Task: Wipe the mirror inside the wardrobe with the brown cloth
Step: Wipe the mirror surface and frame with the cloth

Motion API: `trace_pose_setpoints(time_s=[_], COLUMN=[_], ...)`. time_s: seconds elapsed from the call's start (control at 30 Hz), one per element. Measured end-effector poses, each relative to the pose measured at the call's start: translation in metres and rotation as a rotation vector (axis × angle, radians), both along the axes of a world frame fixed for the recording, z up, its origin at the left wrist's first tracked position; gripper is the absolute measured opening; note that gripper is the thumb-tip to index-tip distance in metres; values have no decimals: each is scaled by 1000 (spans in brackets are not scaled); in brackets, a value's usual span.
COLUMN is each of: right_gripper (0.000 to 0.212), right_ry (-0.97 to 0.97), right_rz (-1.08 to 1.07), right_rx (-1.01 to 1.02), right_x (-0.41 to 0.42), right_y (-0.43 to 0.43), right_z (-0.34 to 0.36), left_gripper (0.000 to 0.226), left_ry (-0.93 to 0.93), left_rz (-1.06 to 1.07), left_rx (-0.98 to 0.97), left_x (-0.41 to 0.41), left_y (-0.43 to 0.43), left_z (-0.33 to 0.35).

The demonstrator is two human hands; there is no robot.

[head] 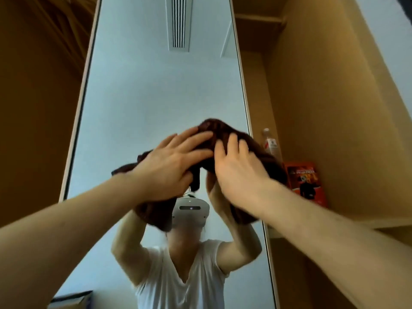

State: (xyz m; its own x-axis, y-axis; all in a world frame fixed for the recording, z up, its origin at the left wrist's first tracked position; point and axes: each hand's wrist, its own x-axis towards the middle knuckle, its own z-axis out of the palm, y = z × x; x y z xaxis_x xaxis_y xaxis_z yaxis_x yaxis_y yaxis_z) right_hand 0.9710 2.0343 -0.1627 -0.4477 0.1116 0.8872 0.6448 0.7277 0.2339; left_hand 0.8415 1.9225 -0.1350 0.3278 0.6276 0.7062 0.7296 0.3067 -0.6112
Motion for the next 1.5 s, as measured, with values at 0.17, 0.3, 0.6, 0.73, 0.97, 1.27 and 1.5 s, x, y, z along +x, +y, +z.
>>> trace_pose_setpoints(time_s=[0.17, 0.3, 0.6, 0.73, 0.97, 1.27, 1.5], right_gripper=[75, 80, 61, 57, 66, 78, 71], right_ry=[-69, -87, -64, -135, -169, -106, -73], right_rz=[174, 178, 65, 96, 165, 309, 303], right_rx=[-126, -153, 44, 30, 28, -51, 57], right_x=[10, 7, -3, -1, 7, -3, -9], right_y=[8, 3, -13, -8, -20, -16, 5], right_z=[85, 88, -51, -72, 21, 16, -74], left_gripper=[66, 67, 66, 61, 64, 65, 61], left_ry=[-175, -199, -17, 51, -19, -81, 28], left_rz=[55, 17, 26, 38, 145, 110, 89], left_rx=[102, 144, 21, -25, 57, 108, 7], left_x=[10, 14, -13, -27, -18, -14, -22], left_y=[3, 9, -24, -41, -42, -37, -43], left_z=[58, 54, -72, -101, -16, -17, -91])
